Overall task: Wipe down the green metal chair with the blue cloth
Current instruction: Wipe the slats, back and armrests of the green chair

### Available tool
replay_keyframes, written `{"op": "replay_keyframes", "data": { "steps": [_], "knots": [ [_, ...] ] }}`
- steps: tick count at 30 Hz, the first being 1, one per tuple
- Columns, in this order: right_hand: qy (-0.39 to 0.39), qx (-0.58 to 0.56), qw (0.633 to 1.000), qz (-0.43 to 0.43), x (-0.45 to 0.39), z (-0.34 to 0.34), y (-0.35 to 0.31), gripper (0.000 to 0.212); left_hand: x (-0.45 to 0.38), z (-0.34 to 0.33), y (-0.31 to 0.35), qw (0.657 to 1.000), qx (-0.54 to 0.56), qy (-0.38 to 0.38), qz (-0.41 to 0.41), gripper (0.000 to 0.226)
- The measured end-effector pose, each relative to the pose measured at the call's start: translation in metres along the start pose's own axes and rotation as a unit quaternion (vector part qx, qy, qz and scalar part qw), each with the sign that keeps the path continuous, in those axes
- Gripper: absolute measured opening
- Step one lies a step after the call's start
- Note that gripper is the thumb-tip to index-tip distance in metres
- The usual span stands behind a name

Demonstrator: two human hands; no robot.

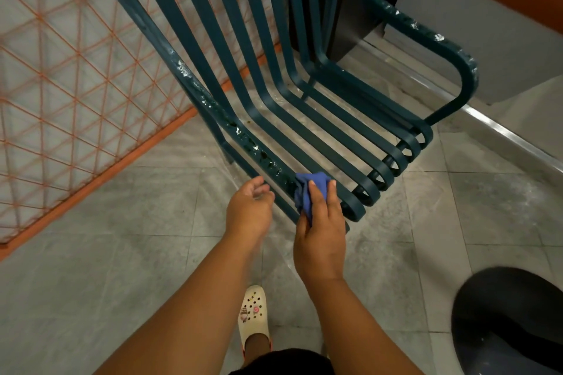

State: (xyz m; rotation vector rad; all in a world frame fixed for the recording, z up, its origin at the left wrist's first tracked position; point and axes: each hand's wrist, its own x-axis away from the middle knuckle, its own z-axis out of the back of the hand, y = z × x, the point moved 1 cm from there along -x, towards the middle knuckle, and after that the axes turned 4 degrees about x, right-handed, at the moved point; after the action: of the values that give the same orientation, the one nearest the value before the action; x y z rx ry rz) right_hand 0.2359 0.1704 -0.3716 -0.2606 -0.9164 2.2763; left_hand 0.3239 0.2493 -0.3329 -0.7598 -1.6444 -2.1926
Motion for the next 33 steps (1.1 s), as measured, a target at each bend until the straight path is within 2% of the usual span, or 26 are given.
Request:
{"op": "replay_keyframes", "data": {
  "steps": [4,9,12,15,16,20,22,26,28,33],
  "knots": [
    [-0.001,0.11,0.993,0.043,0.002,-0.008,-0.005,0.067,-0.003,0.001,0.004,1.0,-0.002,-0.027,-0.002,0.043],
    [-0.014,0.148,0.989,-0.02,-0.01,-0.015,-0.021,0.077,-0.007,0.002,0.005,0.998,0.004,-0.058,0.022,0.043],
    [-0.018,0.197,0.978,0.068,-0.009,-0.017,-0.025,0.083,-0.01,0.004,0.006,0.998,0.004,-0.052,0.033,0.042],
    [-0.025,0.234,0.958,0.161,0.001,-0.008,-0.003,0.083,-0.013,0.005,0.009,0.998,0.013,-0.046,0.035,0.042],
    [-0.029,0.239,0.956,0.169,0.004,-0.004,0.004,0.081,-0.014,0.005,0.01,0.998,0.017,-0.046,0.037,0.041],
    [-0.056,0.186,0.98,0.051,-0.005,-0.002,0.0,0.07,-0.015,0.005,0.016,0.998,0.019,-0.048,0.035,0.041],
    [-0.055,0.187,0.98,0.04,-0.008,-0.009,-0.013,0.073,-0.014,0.006,0.018,0.998,0.021,-0.053,0.033,0.041],
    [-0.043,0.252,0.951,0.175,0.001,-0.009,-0.002,0.082,-0.014,0.008,0.017,0.998,0.028,-0.056,0.031,0.041],
    [-0.05,0.255,0.943,0.209,0.004,0.0,0.012,0.083,-0.015,0.009,0.016,0.997,0.027,-0.06,0.029,0.042],
    [-0.084,0.186,0.977,0.058,-0.015,-0.003,-0.006,0.068,-0.017,0.014,0.016,0.998,0.01,-0.057,0.002,0.048]
  ]
}}
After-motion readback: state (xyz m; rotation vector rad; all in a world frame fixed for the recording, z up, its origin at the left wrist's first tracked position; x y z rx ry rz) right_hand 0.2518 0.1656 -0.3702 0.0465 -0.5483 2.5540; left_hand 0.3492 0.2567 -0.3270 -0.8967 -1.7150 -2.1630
